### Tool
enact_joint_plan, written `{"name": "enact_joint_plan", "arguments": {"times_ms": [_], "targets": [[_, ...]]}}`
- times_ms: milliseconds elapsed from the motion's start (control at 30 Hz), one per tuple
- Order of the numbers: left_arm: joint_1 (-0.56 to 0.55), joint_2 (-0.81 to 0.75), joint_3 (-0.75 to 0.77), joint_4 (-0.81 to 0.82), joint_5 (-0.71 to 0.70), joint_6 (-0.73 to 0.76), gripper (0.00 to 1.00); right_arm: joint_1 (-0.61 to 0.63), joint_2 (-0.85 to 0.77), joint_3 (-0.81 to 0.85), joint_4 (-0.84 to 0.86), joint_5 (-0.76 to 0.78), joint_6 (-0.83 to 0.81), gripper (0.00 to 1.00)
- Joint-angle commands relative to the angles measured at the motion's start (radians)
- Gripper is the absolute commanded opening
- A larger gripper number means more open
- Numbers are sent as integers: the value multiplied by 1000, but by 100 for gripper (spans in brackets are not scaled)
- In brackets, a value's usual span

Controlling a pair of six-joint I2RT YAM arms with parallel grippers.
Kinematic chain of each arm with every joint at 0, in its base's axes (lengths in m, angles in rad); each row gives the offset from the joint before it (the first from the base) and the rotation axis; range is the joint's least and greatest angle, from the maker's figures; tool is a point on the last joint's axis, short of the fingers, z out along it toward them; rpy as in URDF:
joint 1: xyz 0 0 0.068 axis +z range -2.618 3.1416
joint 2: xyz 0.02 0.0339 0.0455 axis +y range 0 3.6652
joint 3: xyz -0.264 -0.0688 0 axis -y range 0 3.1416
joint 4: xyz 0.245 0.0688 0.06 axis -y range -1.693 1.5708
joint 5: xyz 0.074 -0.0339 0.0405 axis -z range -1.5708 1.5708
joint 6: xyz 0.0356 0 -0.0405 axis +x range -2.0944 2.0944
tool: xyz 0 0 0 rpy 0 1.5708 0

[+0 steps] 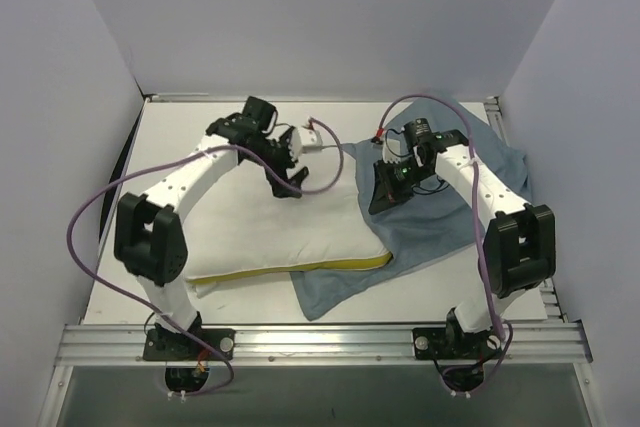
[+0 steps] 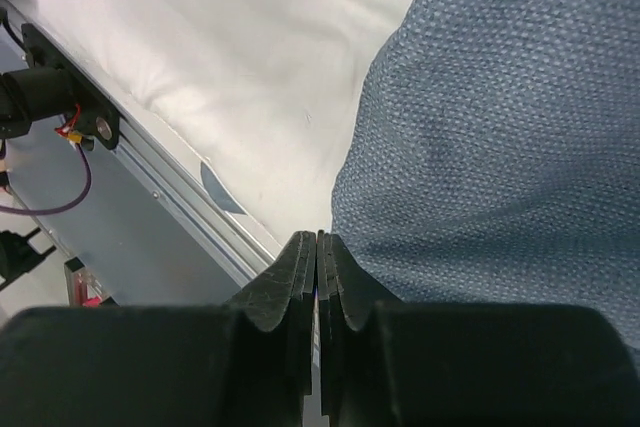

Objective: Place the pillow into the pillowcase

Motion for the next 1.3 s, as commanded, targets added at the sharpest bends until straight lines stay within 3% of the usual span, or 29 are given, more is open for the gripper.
{"name": "enact_joint_plan", "arguments": {"times_ms": [0,133,167,233,367,400,467,500,533,633,833,1100,1167,1233,1267], "targets": [[-198,-204,-171,-60,6,134,97,-5,-71,-26,9,-15,40,0],[-309,-252,-374,-16,-117,145,97,0,-98,-81,25,11,62,0],[-321,-252,-397,58,-145,87,98,-2,-109,-90,26,23,62,10],[-343,-243,-449,118,-220,62,97,-22,-132,-121,22,46,72,16],[-367,-197,-494,253,-321,65,97,-138,-257,-205,5,52,114,58],[-372,-182,-494,259,-326,69,95,-175,-282,-217,-21,57,117,61],[-372,-128,-471,273,-331,44,80,-189,-348,-248,-69,107,115,62],[-369,-105,-451,272,-329,22,59,-186,-368,-263,-77,124,120,62],[-357,-61,-424,269,-309,-7,51,-172,-385,-283,-80,147,134,63],[-326,2,-324,230,-242,-110,22,-84,-395,-340,-72,241,149,59],[-295,41,-232,209,-153,-220,0,12,-304,-348,40,423,140,59],[-292,23,-195,189,-65,-246,0,20,-194,-348,160,572,161,45],[-289,21,-166,183,-56,-269,0,21,-160,-340,183,553,161,35],[-280,29,-137,173,-33,-288,0,24,-143,-337,198,522,161,14],[-278,33,-123,169,-30,-311,0,23,-138,-334,207,499,160,8]]}}
